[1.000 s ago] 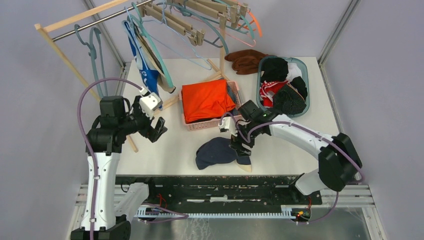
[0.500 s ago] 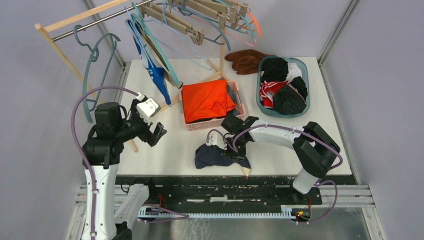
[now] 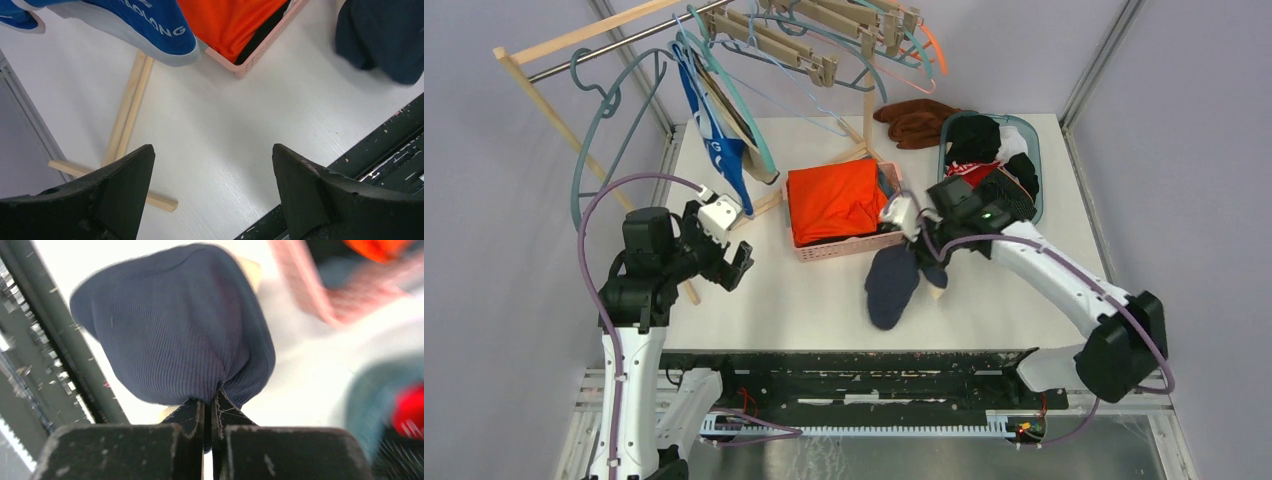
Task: Remove the underwear clipped to the hanger
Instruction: Pick up the underwear from the center of the board, then place the underwear in the bin.
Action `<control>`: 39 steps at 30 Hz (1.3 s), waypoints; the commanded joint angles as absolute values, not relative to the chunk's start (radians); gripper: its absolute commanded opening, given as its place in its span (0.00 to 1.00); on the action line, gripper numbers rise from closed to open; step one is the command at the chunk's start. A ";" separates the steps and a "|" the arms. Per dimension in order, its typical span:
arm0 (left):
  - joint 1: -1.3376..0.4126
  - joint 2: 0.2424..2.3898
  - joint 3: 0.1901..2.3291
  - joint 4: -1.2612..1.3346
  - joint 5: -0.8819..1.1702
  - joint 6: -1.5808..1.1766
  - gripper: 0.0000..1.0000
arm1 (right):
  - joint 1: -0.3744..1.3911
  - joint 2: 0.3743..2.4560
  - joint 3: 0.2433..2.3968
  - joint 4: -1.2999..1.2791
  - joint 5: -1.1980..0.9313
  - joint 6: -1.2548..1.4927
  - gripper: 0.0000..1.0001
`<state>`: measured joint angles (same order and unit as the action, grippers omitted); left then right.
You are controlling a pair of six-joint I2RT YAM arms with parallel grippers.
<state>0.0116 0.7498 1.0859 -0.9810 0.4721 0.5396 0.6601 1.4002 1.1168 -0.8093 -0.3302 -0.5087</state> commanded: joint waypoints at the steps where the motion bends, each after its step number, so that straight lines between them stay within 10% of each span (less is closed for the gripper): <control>1: 0.014 0.745 1.088 -0.918 0.443 0.485 0.94 | 0.469 1.286 1.198 -0.828 -0.280 -0.448 0.01; 22: 0.014 0.717 1.079 -0.913 0.407 0.480 0.94 | -0.132 1.878 2.188 -0.851 -0.061 -0.232 0.01; 39: 0.015 0.694 1.082 -0.907 0.348 0.473 0.96 | -0.065 2.249 2.090 -0.870 -0.075 -0.211 0.08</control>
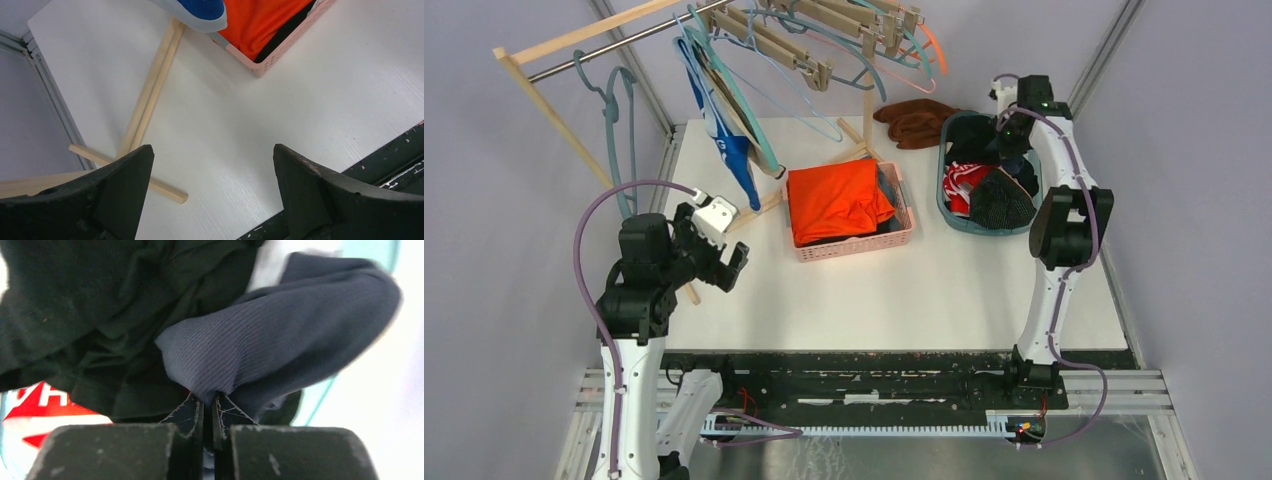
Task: Remove the underwear clipped to the hanger
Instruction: Place the underwear in the bin.
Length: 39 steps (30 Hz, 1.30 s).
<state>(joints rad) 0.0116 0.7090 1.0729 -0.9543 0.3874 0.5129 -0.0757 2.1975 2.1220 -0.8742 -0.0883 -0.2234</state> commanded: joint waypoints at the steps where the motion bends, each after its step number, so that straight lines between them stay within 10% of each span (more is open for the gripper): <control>1: 0.014 0.693 1.084 -0.906 0.340 0.470 0.96 | -0.065 2.262 2.077 -0.867 -0.066 -0.220 0.10; 7: 0.014 0.691 1.114 -0.909 0.311 0.454 0.96 | -0.071 2.270 2.033 -0.860 -0.033 -0.280 0.23; 21: 0.010 0.700 1.255 -0.920 0.328 0.353 0.98 | -0.003 1.970 2.000 -0.930 -0.042 -0.407 0.90; 39: 0.006 0.942 1.507 -0.684 0.273 0.139 0.87 | 0.175 1.603 1.789 -1.001 -0.210 -0.316 0.97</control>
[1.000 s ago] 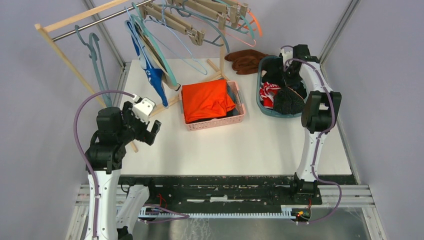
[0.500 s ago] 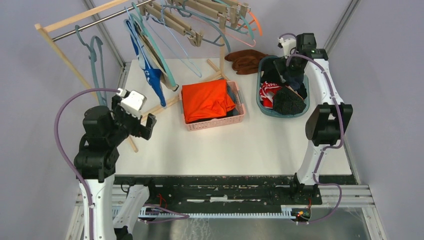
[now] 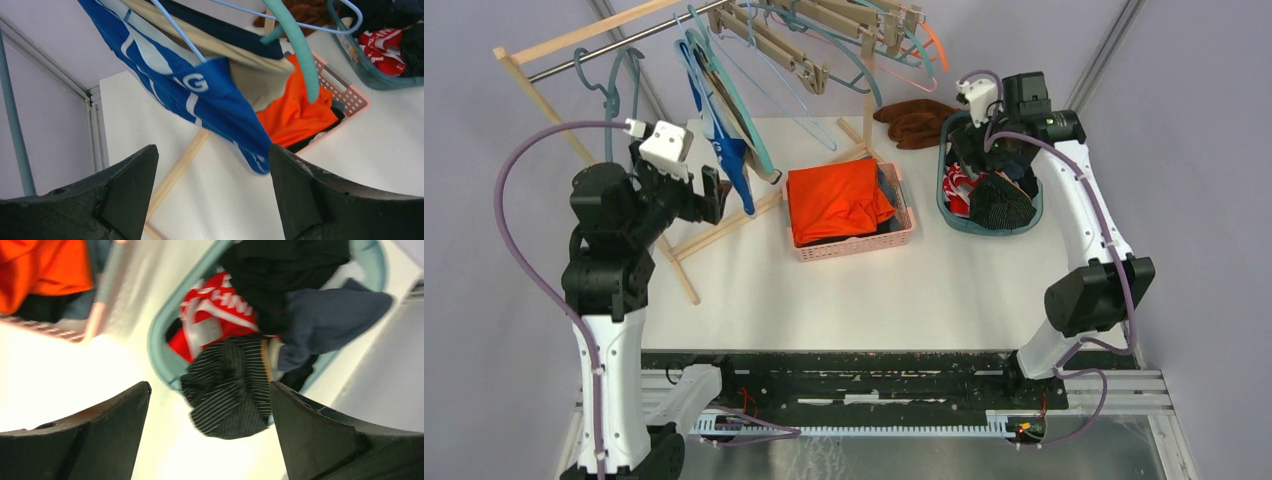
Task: Remove the underwear clipped to the hanger
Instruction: Place the underwear in the bin, then pick up the hanger from the clothesline.
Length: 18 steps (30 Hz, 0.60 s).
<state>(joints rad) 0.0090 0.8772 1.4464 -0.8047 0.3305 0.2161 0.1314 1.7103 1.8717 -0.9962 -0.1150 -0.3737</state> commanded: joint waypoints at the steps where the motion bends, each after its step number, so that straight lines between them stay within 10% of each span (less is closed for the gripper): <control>1: 0.006 0.958 1.518 -0.669 0.260 0.133 0.86 | 0.180 1.576 1.760 -0.991 -0.229 -0.301 0.97; 18: 0.006 1.145 1.619 -0.495 0.205 0.056 0.74 | 0.256 1.365 1.505 -0.918 -0.402 -0.216 0.97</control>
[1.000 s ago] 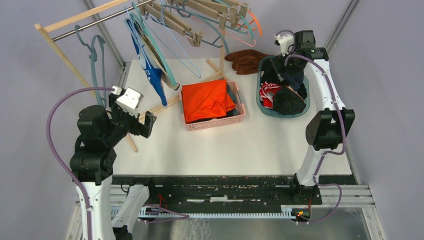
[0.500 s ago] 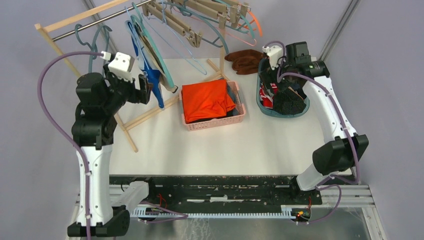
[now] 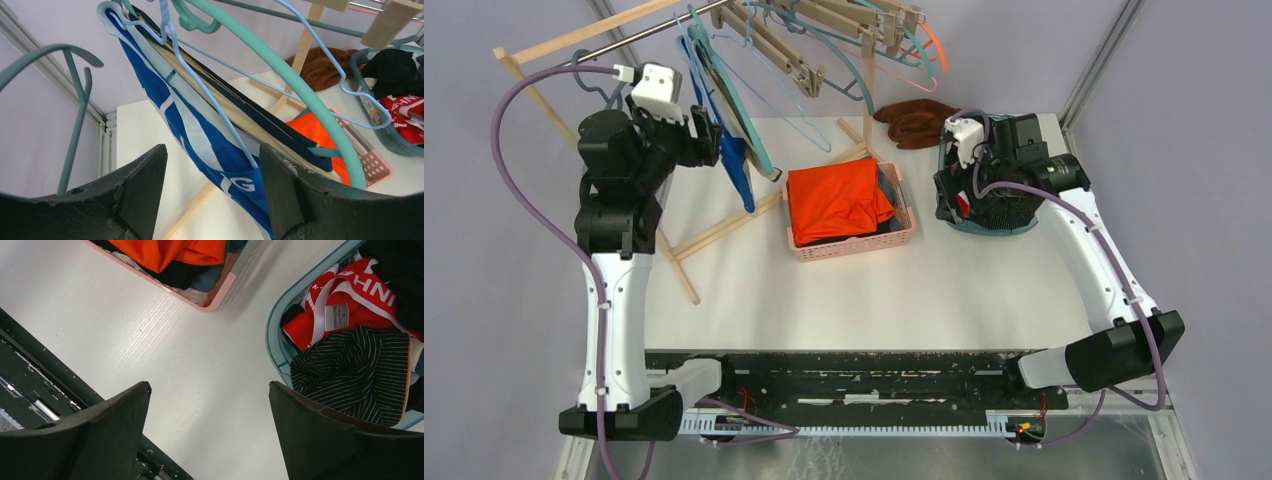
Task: Remove the underwear clipped to the hanger
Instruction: Pick up the hanger from the clothesline.
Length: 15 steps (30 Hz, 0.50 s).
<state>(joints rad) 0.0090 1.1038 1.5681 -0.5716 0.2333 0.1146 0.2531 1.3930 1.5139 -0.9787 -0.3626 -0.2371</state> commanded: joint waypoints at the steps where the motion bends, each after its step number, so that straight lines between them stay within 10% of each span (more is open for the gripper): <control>1: 0.007 1.158 1.629 -0.491 0.204 0.055 0.74 | 0.257 1.367 1.499 -0.917 -0.403 -0.216 0.97; 15: 0.006 1.184 1.642 -0.487 0.099 0.112 0.55 | 0.273 1.416 1.466 -0.911 -0.397 -0.248 0.96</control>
